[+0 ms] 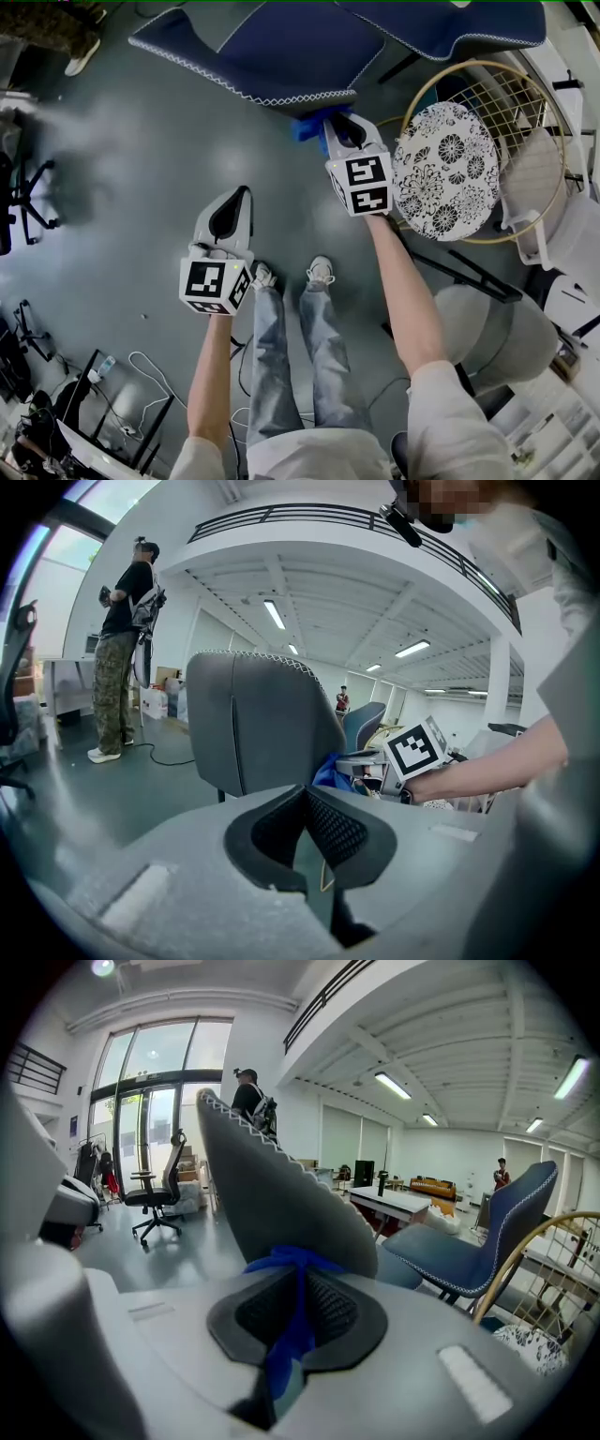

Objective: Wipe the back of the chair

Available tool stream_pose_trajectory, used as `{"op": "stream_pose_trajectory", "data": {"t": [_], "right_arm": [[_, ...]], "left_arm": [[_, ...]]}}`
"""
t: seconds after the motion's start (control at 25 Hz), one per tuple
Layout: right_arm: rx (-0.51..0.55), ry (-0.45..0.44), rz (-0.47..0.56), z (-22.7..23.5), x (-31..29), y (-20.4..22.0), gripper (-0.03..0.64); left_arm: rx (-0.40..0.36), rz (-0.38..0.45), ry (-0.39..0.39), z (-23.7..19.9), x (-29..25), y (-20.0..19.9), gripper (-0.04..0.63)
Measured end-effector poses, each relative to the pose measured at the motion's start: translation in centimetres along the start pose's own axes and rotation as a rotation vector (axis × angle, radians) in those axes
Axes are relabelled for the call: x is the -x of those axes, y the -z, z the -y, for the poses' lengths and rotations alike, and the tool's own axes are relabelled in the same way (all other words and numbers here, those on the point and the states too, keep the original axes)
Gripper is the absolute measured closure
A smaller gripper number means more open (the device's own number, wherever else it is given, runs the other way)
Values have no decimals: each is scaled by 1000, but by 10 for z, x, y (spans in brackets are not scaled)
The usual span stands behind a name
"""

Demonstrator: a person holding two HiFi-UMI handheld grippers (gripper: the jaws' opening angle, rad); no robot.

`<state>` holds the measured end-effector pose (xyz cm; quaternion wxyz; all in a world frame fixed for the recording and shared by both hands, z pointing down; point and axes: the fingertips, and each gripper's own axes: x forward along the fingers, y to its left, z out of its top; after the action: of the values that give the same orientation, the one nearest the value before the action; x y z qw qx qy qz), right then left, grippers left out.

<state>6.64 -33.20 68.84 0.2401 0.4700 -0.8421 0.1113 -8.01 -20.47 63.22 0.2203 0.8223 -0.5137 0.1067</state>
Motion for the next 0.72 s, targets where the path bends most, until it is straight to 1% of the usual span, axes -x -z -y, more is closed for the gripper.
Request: {"op": "stream_pose_trajectory", "data": {"t": [0.2,0.36,0.52,0.72], "right_arm": [[-27,-2,-75,3,-14,26,591],[-42,-11,-114,0,-21,35,591],[-34,-2,-109,3,-18,37,591],[-34,6,-69,0,3,26,591]], "left_arm": [[2,-4,3,-1,1,2,597],[-1,-8,0,-3,4,3,597],[-5,-11,1,-2,9,4,597],[-14,-8,4,1,16,3,597]]}}
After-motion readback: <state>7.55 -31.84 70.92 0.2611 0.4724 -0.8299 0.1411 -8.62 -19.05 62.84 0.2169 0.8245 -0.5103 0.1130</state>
